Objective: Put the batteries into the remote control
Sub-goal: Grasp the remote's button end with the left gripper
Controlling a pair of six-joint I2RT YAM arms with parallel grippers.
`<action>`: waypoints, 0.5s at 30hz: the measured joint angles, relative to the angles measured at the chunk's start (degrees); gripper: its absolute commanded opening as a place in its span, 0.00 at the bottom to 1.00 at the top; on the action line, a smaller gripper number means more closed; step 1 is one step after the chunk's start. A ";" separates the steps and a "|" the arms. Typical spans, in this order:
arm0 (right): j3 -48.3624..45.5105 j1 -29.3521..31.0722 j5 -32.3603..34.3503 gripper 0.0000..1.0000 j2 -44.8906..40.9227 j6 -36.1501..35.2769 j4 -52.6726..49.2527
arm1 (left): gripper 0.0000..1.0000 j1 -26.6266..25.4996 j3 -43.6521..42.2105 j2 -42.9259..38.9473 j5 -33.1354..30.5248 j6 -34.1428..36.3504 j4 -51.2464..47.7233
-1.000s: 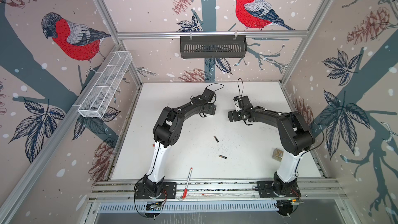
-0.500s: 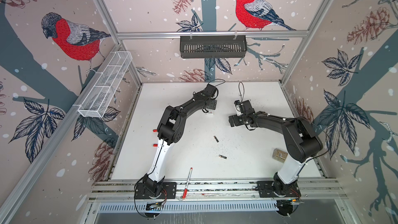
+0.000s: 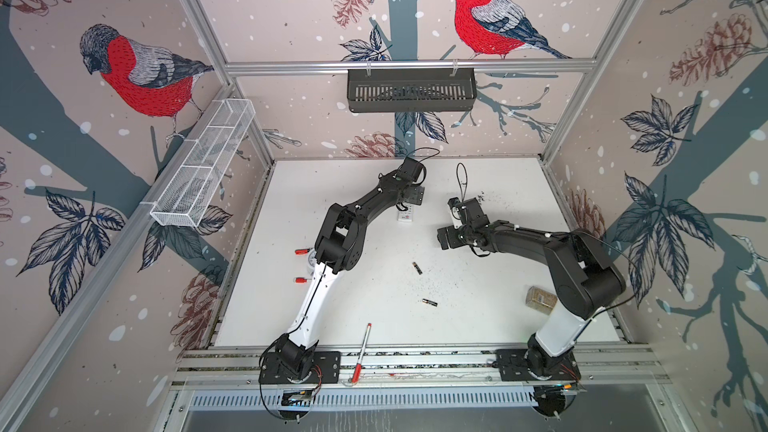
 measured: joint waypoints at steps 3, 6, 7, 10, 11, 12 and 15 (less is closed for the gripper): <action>-0.37 1.01 0.02 0.99 -1.16 0.17 0.04 | 0.89 0.00 2.73 2.45 -1.16 -0.52 -0.02; -0.96 2.08 0.09 0.99 -2.27 0.31 0.13 | 0.85 0.02 5.66 5.03 -2.01 -1.20 0.04; -1.27 2.38 0.20 1.00 -2.78 0.44 0.07 | 0.82 0.02 6.91 5.99 -2.05 -1.31 0.00; -2.23 3.19 0.42 0.99 -4.50 1.27 0.04 | 0.75 0.02 10.40 8.79 -2.08 -1.73 -0.11; -2.47 3.41 0.46 1.00 -4.98 1.29 0.04 | 0.74 0.02 10.93 9.29 -2.08 -1.97 -0.07; -2.84 3.54 0.52 1.00 -5.62 1.31 0.04 | 0.71 0.02 11.28 9.75 -2.08 -2.05 -0.07; -3.72 3.80 0.70 1.00 -6.97 1.64 -0.02 | 0.60 0.02 11.63 10.25 -2.03 -2.58 0.48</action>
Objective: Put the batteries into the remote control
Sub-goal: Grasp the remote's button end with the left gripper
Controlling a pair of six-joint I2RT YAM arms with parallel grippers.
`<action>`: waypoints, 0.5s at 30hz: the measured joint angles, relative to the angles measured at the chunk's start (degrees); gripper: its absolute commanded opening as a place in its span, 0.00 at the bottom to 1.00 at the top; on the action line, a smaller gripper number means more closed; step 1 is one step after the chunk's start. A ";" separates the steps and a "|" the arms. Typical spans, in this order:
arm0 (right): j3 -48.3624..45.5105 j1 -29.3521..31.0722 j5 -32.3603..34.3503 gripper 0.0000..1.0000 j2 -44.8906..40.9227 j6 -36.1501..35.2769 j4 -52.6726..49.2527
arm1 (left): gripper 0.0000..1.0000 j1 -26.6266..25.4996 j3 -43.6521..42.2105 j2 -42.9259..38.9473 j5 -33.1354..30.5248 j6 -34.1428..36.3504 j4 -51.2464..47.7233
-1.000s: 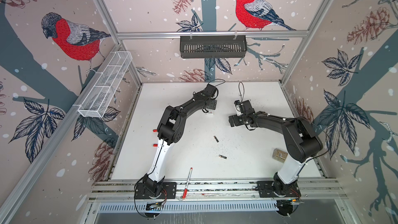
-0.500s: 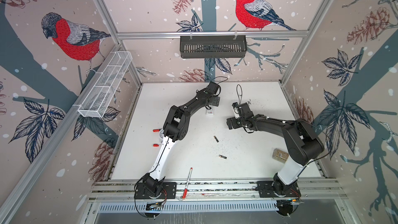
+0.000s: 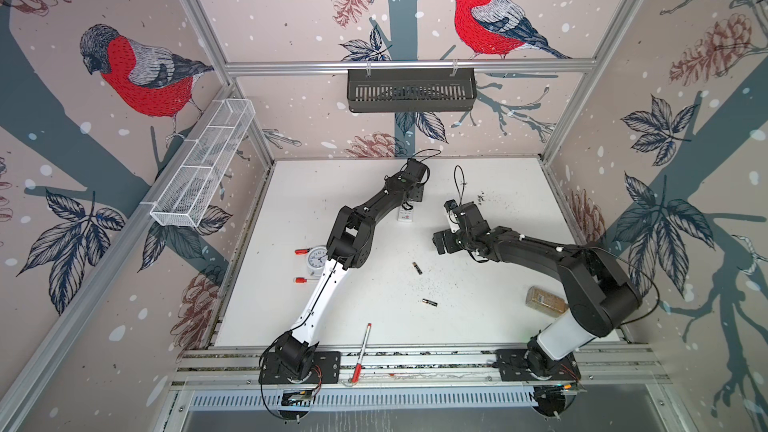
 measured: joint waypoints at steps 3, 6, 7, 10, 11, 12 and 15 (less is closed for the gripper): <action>-0.44 0.09 0.39 1.00 -1.03 0.07 0.00 | 0.55 0.00 0.39 0.57 0.09 0.04 1.11; -0.55 0.09 0.59 1.00 -1.57 0.04 -0.02 | 0.48 -0.02 0.44 0.79 0.17 0.02 1.81; -0.55 0.09 0.63 0.99 -1.66 0.02 -0.02 | 0.46 -0.02 0.44 0.79 0.17 0.02 1.88; -0.57 0.07 0.81 1.00 -1.92 -0.02 0.00 | 0.42 -0.02 -0.13 0.48 0.24 0.02 2.34; -0.61 -0.04 0.79 1.00 -2.01 -0.02 0.02 | 0.40 0.00 -0.87 0.04 0.48 0.07 2.75; -0.63 -0.13 0.72 0.99 -2.05 -0.07 0.07 | 0.39 0.02 -2.14 -0.85 1.25 0.13 2.95; -1.11 -0.83 -1.29 1.00 -2.16 -0.50 1.14 | 0.37 0.17 -7.21 -4.72 2.82 0.57 3.19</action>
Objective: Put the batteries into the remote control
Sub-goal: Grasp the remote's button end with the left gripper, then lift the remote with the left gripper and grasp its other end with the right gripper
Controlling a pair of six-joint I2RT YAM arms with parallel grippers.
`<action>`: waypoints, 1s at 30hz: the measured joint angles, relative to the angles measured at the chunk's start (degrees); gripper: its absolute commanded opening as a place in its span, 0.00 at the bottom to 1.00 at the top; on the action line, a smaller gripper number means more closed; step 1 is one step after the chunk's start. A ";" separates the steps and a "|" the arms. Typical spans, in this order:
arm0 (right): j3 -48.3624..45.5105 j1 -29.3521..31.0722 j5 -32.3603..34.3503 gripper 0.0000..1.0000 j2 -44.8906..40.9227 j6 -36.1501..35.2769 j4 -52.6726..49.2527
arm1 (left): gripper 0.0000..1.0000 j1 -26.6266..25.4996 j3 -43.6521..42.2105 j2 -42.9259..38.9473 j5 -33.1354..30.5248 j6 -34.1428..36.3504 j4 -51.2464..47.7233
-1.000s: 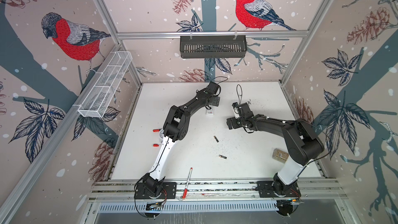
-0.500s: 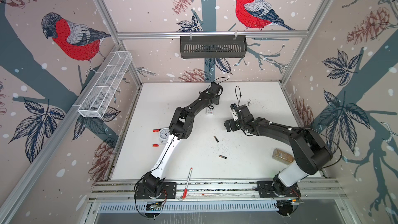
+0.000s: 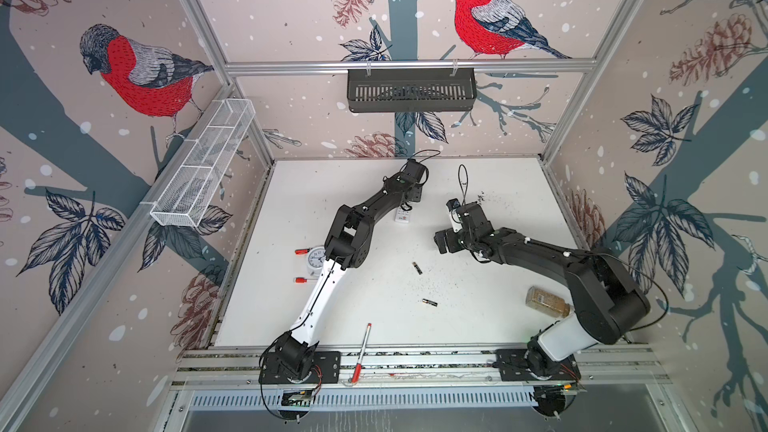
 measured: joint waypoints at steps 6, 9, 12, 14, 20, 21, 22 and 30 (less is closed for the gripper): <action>-2.89 -2.21 -8.79 0.99 -1.79 -2.49 5.31 | 0.36 1.31 -23.26 -18.40 11.76 1.07 9.25; -3.19 -2.32 -14.78 1.00 -2.86 -3.78 7.82 | 0.36 3.52 -36.89 -31.89 19.32 0.98 17.66; -3.10 -1.77 -21.44 0.99 -4.24 -4.33 10.45 | 0.34 6.19 -51.76 -43.74 28.68 -1.99 32.48; -3.10 -0.55 -25.03 0.99 -5.49 -4.33 12.39 | 0.34 6.86 -60.19 -48.92 33.57 -4.24 40.19; -3.39 4.74 -33.20 0.99 -9.35 -2.19 20.02 | 0.34 7.17 -73.46 -59.76 44.19 -10.10 55.71; -3.67 5.18 -34.12 0.99 -9.55 -0.96 21.73 | 0.34 7.17 -75.14 -60.96 45.57 -11.45 58.90; -4.09 5.55 -34.91 0.99 -9.62 -0.04 23.30 | 0.34 7.17 -76.35 -61.68 46.84 -12.81 61.40; -6.95 7.28 -41.07 0.99 -9.70 4.57 33.48 | 0.32 7.56 -80.85 -61.88 56.41 -24.70 82.88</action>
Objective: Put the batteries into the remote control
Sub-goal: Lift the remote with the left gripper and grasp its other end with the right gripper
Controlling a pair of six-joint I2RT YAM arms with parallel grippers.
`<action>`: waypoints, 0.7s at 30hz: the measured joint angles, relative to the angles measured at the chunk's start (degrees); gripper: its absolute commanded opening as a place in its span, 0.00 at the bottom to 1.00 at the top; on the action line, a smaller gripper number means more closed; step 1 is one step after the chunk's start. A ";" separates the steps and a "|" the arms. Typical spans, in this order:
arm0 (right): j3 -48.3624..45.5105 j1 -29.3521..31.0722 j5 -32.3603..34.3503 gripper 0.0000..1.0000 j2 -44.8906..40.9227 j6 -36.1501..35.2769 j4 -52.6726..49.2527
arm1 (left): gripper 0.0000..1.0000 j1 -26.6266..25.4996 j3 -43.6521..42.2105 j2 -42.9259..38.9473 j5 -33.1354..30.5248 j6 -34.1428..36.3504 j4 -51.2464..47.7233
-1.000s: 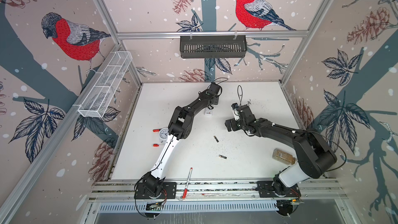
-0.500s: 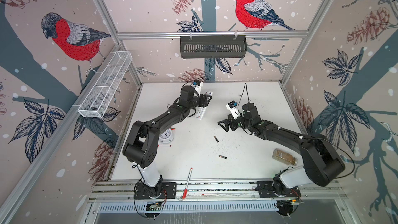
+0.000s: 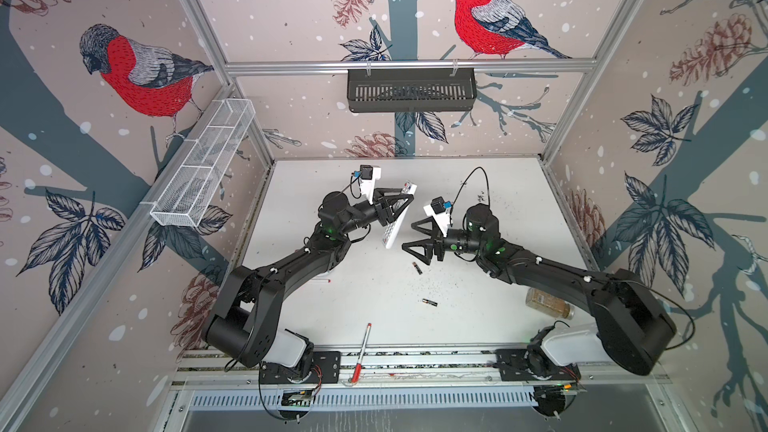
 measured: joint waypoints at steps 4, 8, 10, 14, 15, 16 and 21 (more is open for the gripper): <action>0.26 -0.07 -2.45 0.99 0.76 0.00 3.56 | 0.31 0.15 -0.59 3.32 3.30 -9.53 13.73; 2.34 -0.09 -4.13 0.99 3.17 0.04 6.25 | 0.31 0.15 -1.31 4.50 4.87 -14.53 21.44; 3.13 -0.09 -4.85 0.99 4.74 0.35 8.22 | 0.31 0.15 -2.05 4.59 5.35 -15.87 24.33; 4.87 0.00 -6.78 1.00 8.04 2.01 10.84 | 0.31 0.24 -2.69 4.81 5.77 -17.79 27.02; 5.16 0.22 -7.10 0.99 8.63 2.58 11.85 | 0.31 0.33 -2.89 4.81 5.75 -18.03 27.52; 5.60 0.46 -7.37 0.99 9.27 3.41 12.74 | 0.31 0.33 -3.13 4.81 5.73 -18.16 27.91; 7.02 1.88 -7.91 0.96 11.67 6.36 17.14 | 0.32 0.33 -3.58 4.83 5.60 -18.78 29.57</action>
